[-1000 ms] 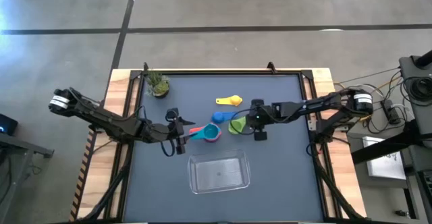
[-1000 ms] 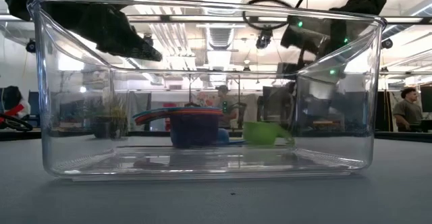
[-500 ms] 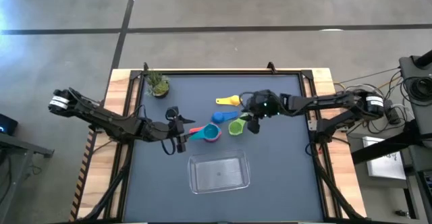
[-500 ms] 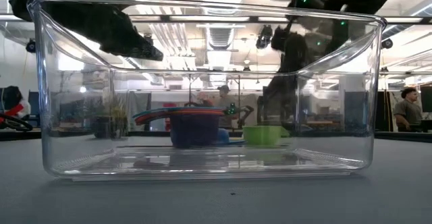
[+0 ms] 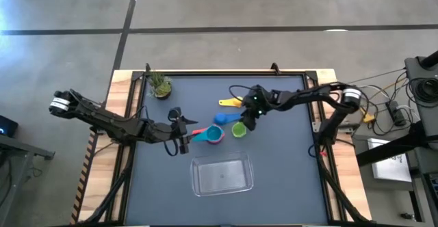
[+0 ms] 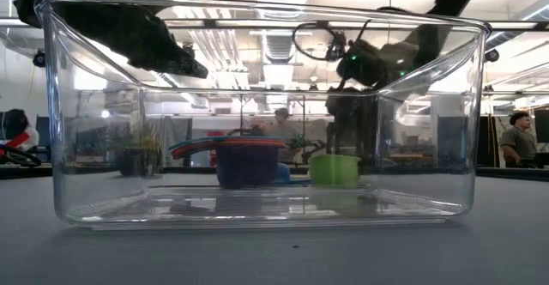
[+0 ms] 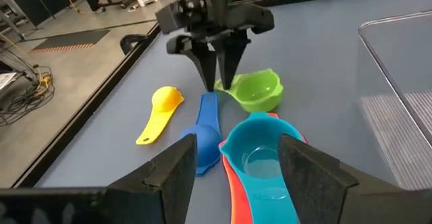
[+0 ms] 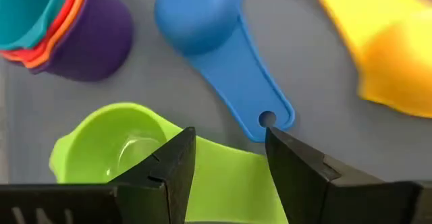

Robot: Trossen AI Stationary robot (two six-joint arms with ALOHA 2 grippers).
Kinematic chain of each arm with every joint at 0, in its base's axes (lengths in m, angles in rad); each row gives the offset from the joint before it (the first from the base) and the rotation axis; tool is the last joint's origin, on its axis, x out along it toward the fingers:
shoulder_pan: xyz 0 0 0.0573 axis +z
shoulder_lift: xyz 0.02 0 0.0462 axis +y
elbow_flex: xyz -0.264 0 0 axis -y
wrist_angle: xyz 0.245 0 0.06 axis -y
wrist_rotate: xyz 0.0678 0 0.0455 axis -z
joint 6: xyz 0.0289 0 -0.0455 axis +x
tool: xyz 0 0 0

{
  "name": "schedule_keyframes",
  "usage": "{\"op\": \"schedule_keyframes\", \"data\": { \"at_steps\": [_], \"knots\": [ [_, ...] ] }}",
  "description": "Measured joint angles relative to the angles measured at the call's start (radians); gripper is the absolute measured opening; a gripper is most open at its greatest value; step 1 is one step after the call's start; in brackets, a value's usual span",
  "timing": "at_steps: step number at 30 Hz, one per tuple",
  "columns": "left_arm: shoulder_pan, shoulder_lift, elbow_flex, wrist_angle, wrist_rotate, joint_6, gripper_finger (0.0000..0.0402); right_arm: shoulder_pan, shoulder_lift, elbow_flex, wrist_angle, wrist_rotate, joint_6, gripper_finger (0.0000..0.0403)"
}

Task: Nest measuring cups in basket
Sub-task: Put the nested measuring cups into the transparent bin

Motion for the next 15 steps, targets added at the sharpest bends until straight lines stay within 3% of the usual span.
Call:
{"op": "schedule_keyframes", "data": {
  "at_steps": [3,15],
  "knots": [
    [0.000,0.000,0.000,-0.004,0.000,0.000,0.0189,0.000,0.055,0.040,0.001,-0.055,0.019,0.0169],
    [0.000,0.000,0.000,-0.011,0.002,-0.018,0.0189,-0.001,0.201,0.159,0.004,-0.104,0.019,0.0153]
  ]
}}
